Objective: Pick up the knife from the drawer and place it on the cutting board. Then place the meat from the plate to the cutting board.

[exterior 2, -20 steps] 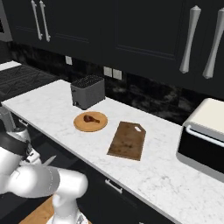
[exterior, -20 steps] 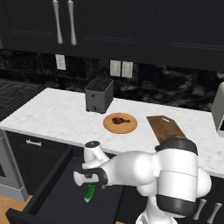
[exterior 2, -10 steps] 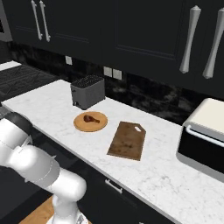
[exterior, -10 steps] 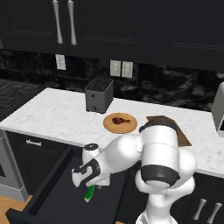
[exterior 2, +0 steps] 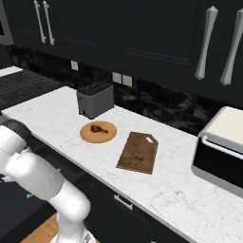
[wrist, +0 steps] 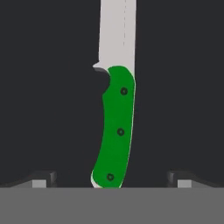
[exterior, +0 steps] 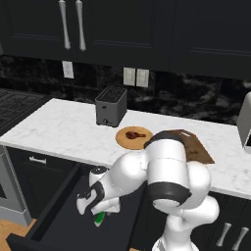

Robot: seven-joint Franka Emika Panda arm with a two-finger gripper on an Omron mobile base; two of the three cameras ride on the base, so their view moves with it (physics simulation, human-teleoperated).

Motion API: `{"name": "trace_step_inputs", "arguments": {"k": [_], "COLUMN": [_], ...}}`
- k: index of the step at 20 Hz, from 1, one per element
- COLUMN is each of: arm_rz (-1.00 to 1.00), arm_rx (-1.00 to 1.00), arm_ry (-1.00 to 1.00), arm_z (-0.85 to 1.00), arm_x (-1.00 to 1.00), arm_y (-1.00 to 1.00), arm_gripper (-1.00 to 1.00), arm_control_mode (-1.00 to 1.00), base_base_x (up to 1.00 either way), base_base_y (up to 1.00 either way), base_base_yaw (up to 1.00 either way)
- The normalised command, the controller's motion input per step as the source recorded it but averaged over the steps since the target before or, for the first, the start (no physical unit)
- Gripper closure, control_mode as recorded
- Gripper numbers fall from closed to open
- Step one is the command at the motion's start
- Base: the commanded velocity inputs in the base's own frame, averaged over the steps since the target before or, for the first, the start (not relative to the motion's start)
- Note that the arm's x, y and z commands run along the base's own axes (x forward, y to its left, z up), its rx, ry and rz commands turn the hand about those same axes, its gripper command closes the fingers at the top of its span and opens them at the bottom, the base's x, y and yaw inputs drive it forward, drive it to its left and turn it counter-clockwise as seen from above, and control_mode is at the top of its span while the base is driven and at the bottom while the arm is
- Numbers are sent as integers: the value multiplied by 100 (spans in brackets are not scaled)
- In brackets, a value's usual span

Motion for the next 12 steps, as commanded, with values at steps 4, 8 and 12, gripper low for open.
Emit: {"name": "trace_step_inputs", "arguments": {"k": [4, 8, 12], "arm_rz": [0, 0, 0], "arm_rx": [0, 0, -2], "arm_ry": [0, 0, 0], "arm_z": [-18, -10, -22], "arm_x": [10, 13, 4], "arm_y": [0, 1, 5], "arm_gripper": [-100, -100, -100], "arm_control_mode": [-100, -100, -100], "base_base_x": [0, 0, 0], "base_base_y": [0, 0, 0], "base_base_yaw": [0, 0, 0]}}
